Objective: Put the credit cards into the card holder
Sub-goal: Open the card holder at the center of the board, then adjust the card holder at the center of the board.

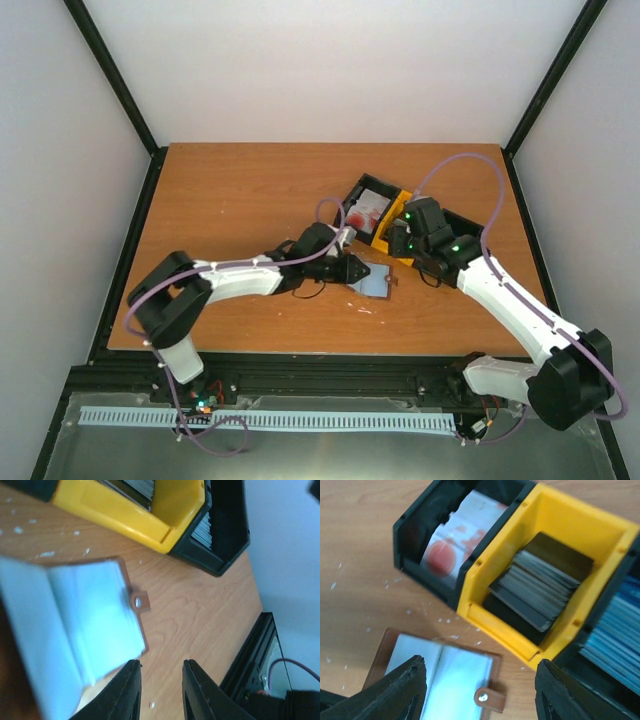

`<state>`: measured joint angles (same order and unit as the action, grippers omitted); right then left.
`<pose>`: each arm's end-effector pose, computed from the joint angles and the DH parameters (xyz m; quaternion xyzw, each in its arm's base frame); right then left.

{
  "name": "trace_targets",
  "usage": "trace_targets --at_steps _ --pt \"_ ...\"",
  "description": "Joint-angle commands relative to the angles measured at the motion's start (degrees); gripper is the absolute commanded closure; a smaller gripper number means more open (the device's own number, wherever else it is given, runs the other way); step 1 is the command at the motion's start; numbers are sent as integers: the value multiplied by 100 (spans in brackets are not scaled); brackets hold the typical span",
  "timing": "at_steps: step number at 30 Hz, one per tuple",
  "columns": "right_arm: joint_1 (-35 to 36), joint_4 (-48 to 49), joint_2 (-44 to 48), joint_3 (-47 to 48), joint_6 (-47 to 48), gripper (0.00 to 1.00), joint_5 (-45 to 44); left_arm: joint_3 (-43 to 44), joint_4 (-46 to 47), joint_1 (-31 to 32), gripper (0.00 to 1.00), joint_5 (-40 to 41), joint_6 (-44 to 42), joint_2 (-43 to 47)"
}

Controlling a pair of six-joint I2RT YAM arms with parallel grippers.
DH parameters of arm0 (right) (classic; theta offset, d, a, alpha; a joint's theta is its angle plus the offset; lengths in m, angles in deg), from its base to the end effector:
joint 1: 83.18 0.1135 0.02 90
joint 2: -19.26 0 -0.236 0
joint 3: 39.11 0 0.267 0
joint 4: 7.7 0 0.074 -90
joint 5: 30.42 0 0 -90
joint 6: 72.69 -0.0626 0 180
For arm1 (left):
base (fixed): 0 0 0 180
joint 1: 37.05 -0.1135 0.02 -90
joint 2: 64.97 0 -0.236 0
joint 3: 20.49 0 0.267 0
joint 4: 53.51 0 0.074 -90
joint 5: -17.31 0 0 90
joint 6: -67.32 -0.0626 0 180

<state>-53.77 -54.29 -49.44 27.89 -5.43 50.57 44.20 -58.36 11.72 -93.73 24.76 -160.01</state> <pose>0.2588 0.1346 0.2241 -0.0263 0.9316 0.0901 0.3510 0.2331 -0.3001 0.1373 0.0941 0.8719 -0.4450 0.1815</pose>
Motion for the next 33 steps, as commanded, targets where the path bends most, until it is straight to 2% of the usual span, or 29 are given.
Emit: trace_targets --at_steps 1,5,9,11,16,25,27,30,33 --pt "-293 157 170 81 -81 40 -378 918 -185 44 75 60 -283 -756" --pt "-775 410 46 90 -90 39 -444 1708 -649 46 75 75 -469 -1482" --pt "-1096 408 -133 229 -35 38 -469 2926 -2328 40 76 512 -774 -2430" --pt "-1125 104 -328 421 22 38 -509 3223 -2757 29 76 516 -768 -2626" --pt "-1138 -418 -656 440 -122 38 -475 3340 -3622 27 72 980 -919 -2557" --pt "-1131 -665 -901 413 -388 38 -171 3197 -4075 27 61 925 -1435 -1787" --pt "-1131 -725 -931 485 -402 38 -142 3356 -4291 24 60 1002 -1428 -1766" --pt "-1137 -754 -920 495 -424 38 -155 3633 -4801 27 53 1095 -1293 -1916" --pt "-1131 -820 -866 475 -412 38 -202 4002 -5450 91 53 1022 -1003 -2252"
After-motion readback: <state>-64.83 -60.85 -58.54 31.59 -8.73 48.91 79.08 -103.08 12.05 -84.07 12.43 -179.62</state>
